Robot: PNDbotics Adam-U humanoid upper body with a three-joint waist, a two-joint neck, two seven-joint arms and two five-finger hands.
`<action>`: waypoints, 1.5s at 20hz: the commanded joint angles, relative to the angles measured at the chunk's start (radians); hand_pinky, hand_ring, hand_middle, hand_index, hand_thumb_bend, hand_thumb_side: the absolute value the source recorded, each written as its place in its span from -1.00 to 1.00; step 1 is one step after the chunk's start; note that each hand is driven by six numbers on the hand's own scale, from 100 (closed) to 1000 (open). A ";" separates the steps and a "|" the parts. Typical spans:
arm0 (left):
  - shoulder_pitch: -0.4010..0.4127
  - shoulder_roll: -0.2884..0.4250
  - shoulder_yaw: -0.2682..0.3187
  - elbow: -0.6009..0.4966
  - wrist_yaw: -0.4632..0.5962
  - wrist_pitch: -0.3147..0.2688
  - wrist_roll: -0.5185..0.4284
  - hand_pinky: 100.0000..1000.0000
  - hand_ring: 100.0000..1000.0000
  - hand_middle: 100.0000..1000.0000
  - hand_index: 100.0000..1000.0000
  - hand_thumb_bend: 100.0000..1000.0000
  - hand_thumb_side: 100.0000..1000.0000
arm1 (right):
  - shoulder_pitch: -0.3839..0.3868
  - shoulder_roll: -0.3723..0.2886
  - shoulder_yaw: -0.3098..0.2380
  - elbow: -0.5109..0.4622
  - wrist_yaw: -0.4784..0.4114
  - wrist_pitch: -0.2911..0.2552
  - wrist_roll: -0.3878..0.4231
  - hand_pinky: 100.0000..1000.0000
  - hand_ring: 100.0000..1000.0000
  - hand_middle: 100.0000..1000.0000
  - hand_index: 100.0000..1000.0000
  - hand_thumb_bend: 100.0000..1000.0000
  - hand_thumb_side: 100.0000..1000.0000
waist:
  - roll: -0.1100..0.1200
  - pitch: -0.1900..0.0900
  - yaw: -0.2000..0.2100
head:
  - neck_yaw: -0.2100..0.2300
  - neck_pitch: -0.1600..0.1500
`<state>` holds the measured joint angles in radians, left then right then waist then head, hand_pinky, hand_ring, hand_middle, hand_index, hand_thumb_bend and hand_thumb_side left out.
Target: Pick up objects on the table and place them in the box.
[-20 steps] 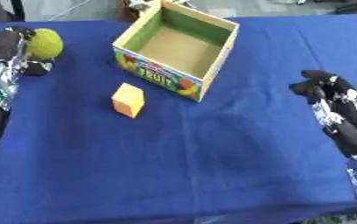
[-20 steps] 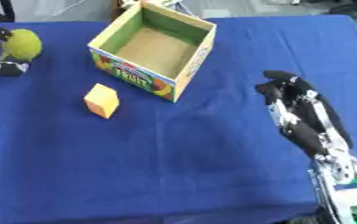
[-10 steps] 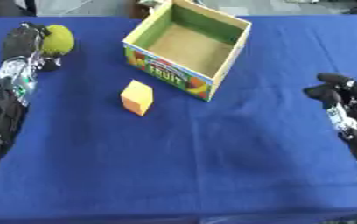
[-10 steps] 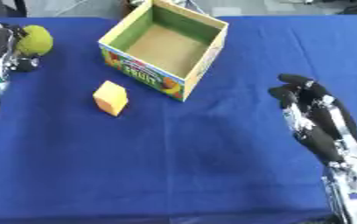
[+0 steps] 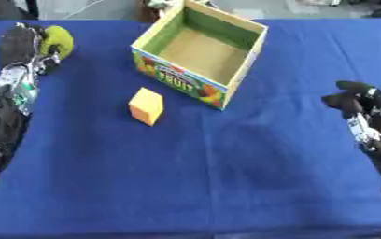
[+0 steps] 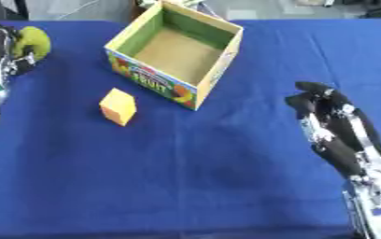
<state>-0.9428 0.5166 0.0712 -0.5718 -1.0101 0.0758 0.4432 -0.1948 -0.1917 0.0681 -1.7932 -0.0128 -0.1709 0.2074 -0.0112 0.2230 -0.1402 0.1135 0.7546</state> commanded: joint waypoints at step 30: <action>-0.051 -0.118 -0.331 -0.445 0.063 -0.360 -0.479 0.07 0.03 0.25 0.50 -0.48 -1.00 | -0.014 -0.009 0.005 -0.010 -0.018 0.000 0.020 0.62 0.44 0.08 0.58 -1.00 -0.15 | 0.009 -0.029 -0.023 | -0.011 -0.010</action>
<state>-0.9764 0.3898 -0.2687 -1.0114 -0.9336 -0.2795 -0.0411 -0.2009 -0.1897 0.0746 -1.7931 -0.0218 -0.1704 0.2246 -0.0017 0.2144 -0.1624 0.1052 0.7543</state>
